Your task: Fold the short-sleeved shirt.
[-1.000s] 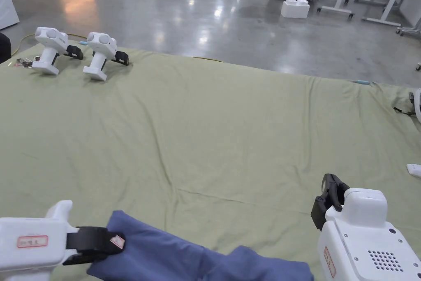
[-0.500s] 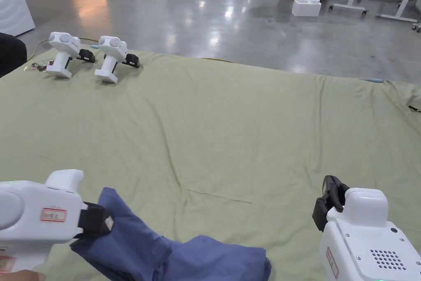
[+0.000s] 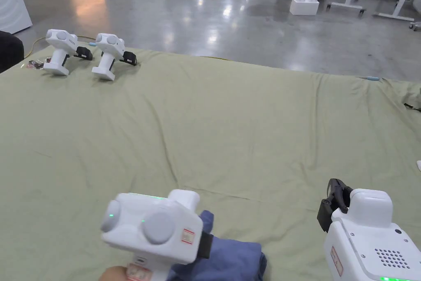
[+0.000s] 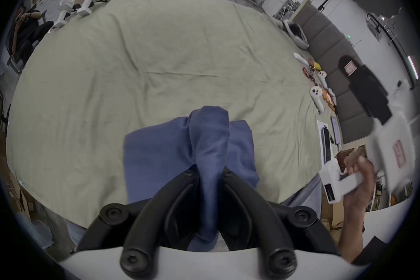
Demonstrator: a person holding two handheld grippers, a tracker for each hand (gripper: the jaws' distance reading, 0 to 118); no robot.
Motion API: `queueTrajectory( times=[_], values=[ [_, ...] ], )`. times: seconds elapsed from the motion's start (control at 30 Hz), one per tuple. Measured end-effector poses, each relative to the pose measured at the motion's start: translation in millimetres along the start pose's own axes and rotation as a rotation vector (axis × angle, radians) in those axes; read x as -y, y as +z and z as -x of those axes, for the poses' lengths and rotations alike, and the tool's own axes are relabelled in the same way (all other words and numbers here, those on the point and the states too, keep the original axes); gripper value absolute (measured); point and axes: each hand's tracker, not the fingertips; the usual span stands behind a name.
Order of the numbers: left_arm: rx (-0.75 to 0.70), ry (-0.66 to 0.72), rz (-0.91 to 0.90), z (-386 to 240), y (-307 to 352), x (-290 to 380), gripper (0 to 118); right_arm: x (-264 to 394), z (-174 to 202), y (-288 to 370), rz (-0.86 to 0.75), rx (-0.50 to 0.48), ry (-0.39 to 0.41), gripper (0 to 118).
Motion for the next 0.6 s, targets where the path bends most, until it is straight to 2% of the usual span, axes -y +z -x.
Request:
queueTrajectory(
  times=[0.3,0.33,0.37,0.4,0.5,0.6],
  values=[
    [-0.014,-0.023,0.111,-43,-79,5,18,6,-10,5,0.022,0.022,-0.006,4],
    [-0.015,-0.015,0.121,-42,-84,5,28,7,-11,5,0.024,0.026,-0.006,4],
    [-0.011,0.005,0.132,-40,-87,6,50,7,-12,5,0.026,0.027,-0.007,4],
    [0.055,0.046,0.129,-37,-87,6,62,8,-13,5,0.028,0.029,-0.007,4],
    [0.172,0.108,0.121,-34,-77,6,67,10,-15,6,0.033,0.035,-0.004,4],
    [0.137,0.048,0.079,-31,-57,5,69,10,-18,7,0.036,0.042,0.0,4]
  ],
)
